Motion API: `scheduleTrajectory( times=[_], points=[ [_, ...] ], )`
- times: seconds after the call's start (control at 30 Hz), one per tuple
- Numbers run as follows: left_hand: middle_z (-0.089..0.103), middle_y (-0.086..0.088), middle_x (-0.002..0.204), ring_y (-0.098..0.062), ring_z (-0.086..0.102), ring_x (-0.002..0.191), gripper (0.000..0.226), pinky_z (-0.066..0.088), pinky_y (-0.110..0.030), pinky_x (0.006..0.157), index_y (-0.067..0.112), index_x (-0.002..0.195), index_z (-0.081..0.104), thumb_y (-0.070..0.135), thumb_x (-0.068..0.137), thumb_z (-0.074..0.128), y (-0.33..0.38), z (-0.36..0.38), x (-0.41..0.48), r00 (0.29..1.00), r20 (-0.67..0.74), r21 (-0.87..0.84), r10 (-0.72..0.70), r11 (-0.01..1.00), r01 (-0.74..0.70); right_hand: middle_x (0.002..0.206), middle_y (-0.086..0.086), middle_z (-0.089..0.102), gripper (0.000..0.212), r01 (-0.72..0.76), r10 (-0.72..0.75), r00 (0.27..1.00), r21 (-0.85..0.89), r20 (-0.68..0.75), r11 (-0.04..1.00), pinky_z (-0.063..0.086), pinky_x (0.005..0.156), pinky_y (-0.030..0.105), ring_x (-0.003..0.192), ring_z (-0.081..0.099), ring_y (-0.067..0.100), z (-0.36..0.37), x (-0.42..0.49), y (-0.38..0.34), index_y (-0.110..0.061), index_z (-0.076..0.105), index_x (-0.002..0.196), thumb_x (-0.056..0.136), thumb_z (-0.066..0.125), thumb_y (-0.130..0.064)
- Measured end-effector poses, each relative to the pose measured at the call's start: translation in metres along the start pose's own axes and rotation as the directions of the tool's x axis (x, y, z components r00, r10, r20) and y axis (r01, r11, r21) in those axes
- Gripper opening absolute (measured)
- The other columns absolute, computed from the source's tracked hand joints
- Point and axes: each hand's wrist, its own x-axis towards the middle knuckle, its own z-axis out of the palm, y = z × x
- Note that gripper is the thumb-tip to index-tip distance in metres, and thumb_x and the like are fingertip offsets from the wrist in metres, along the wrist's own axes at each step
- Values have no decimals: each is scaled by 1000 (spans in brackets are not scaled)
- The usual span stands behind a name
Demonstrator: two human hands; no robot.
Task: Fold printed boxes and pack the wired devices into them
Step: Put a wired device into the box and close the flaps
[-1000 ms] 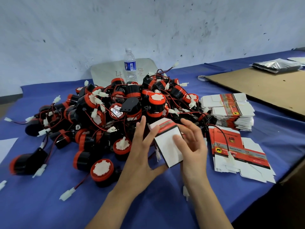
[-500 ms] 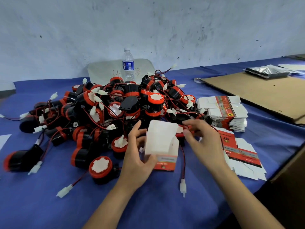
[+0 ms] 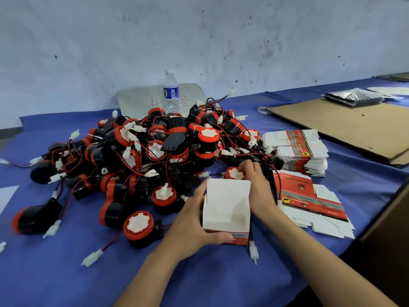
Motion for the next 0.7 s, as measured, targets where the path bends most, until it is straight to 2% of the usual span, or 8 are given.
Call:
scheduleTrajectory(
  times=[0.13,0.2,0.27,0.33,0.4,0.47,0.53,0.7],
  points=[
    [49,28,120,4,49,115,78,44,-16,89,61,119,36,61,57,83,2,2,1,997,-35,101,62,993,-58,119,7,45,57,179,39,910,474,-413,862,50,81,30,102,53,20,-21,-10,-9,-26,45,114,71,79,-10],
    [47,29,117,6,50,112,73,43,-10,85,60,117,39,62,58,83,5,4,1,995,-86,96,53,994,-45,122,4,45,57,305,31,848,535,-529,788,49,81,25,106,53,22,-48,-13,-18,-38,45,116,71,75,-18],
    [49,30,115,9,52,107,68,42,-5,80,62,112,42,59,58,84,9,5,3,991,-115,58,69,996,-63,121,-1,44,55,416,-146,840,449,-522,791,46,83,18,107,53,19,-75,-18,-31,-40,48,120,72,71,-24],
    [58,26,111,6,59,100,61,48,-11,75,55,110,49,55,60,84,12,7,6,990,-107,17,91,996,-90,120,-5,44,57,547,-456,820,237,-347,803,42,88,15,111,50,11,-92,-23,-43,-28,51,125,72,70,-26],
    [63,14,107,-3,62,99,62,53,-25,77,40,111,54,55,60,85,8,9,7,993,-99,5,65,998,-65,122,-2,47,59,651,-650,759,34,-25,759,45,90,21,109,53,12,-92,-31,-54,-22,53,127,71,71,-26],
    [57,11,112,-5,58,103,74,52,-31,83,34,115,49,61,56,82,2,10,7,995,-98,55,-8,998,14,126,0,51,60,701,-662,707,-123,247,703,50,87,30,104,58,20,-80,-40,-59,-20,55,129,72,71,-20],
    [50,15,114,0,53,104,79,50,-25,85,37,115,41,64,50,78,-1,11,4,992,-111,95,-64,993,75,136,-5,46,56,680,-583,707,-159,400,716,45,89,28,109,54,19,-67,-45,-58,-21,49,133,80,65,-18],
    [53,17,113,5,53,102,84,46,-13,81,29,117,37,51,53,87,-3,7,1,983,-138,28,-123,991,128,138,-11,31,39,578,-492,754,-82,436,812,47,73,37,92,55,23,-57,-40,-55,-20,47,123,87,61,-16]
  ],
)
